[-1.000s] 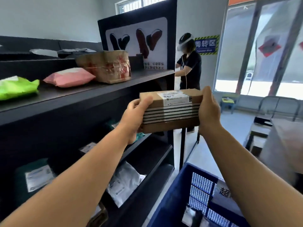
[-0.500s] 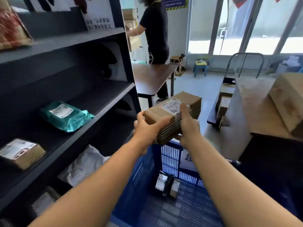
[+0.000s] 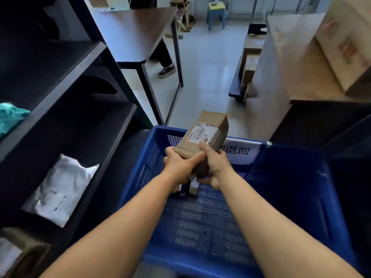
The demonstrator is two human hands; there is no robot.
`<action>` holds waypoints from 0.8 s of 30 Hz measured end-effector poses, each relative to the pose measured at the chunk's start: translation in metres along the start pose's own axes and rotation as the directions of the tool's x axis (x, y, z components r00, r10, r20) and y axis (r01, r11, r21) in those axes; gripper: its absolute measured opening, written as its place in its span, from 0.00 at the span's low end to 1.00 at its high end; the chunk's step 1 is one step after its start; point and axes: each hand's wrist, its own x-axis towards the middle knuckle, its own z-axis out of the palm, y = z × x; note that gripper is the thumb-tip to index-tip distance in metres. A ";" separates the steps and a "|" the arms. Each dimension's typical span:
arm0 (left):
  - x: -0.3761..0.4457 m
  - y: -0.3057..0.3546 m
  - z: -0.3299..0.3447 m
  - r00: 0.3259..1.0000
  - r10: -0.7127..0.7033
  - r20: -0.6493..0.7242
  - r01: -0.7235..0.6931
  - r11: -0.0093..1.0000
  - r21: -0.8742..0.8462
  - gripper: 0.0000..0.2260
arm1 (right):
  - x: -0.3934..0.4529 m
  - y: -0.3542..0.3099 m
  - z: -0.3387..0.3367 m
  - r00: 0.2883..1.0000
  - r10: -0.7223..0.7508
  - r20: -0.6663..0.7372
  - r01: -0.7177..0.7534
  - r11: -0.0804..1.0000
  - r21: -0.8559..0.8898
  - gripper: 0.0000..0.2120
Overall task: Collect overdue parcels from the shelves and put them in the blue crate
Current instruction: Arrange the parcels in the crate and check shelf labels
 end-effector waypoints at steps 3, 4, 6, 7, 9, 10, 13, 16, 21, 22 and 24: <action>0.027 -0.022 0.014 0.997 -0.055 0.052 0.054 0.998 0.007 0.41 | 0.035 0.018 -0.011 0.998 0.041 -0.046 -0.041 0.999 0.001 0.35; 0.038 -0.031 0.018 0.995 -0.072 0.067 0.072 0.997 0.000 0.41 | 0.047 0.026 -0.015 0.997 0.054 -0.063 -0.054 0.999 0.003 0.36; 0.060 -0.050 0.026 0.990 -0.105 0.090 0.104 0.995 0.006 0.43 | 0.070 0.041 -0.021 0.993 0.075 -0.094 -0.077 0.997 -0.013 0.36; 0.072 -0.061 0.029 0.988 -0.121 0.099 0.118 0.993 0.030 0.44 | 0.082 0.050 -0.024 0.990 0.087 -0.110 -0.090 0.996 -0.017 0.37; 0.093 -0.078 0.034 0.984 -0.132 0.122 0.120 0.988 0.099 0.44 | 0.108 0.067 -0.032 0.984 0.106 -0.144 -0.109 0.994 -0.019 0.38; 0.103 -0.085 0.035 0.980 -0.139 0.146 0.122 0.986 0.114 0.43 | 0.121 0.076 -0.035 0.980 0.119 -0.159 -0.124 0.992 -0.021 0.39; 0.140 -0.104 0.038 0.973 -0.147 0.179 0.127 0.985 0.118 0.37 | 0.155 0.104 -0.047 0.970 0.151 -0.191 -0.158 0.987 -0.020 0.39; 0.179 -0.124 0.043 0.984 -0.124 0.131 0.107 0.985 0.133 0.32 | 0.199 0.139 -0.060 0.952 0.179 -0.249 -0.188 0.982 -0.012 0.38; 0.230 -0.171 0.055 0.980 -0.155 0.124 0.134 0.977 0.167 0.27 | 0.268 0.195 -0.085 0.919 0.188 -0.346 -0.205 0.979 -0.013 0.39; 0.239 -0.183 0.057 0.980 -0.158 0.123 0.136 0.976 0.168 0.27 | 0.280 0.204 -0.089 0.914 0.183 -0.361 -0.204 0.979 -0.020 0.40; 0.257 -0.203 0.062 0.981 -0.161 0.109 0.143 0.977 0.157 0.26 | 0.307 0.221 -0.099 0.902 0.164 -0.399 -0.203 0.978 -0.057 0.42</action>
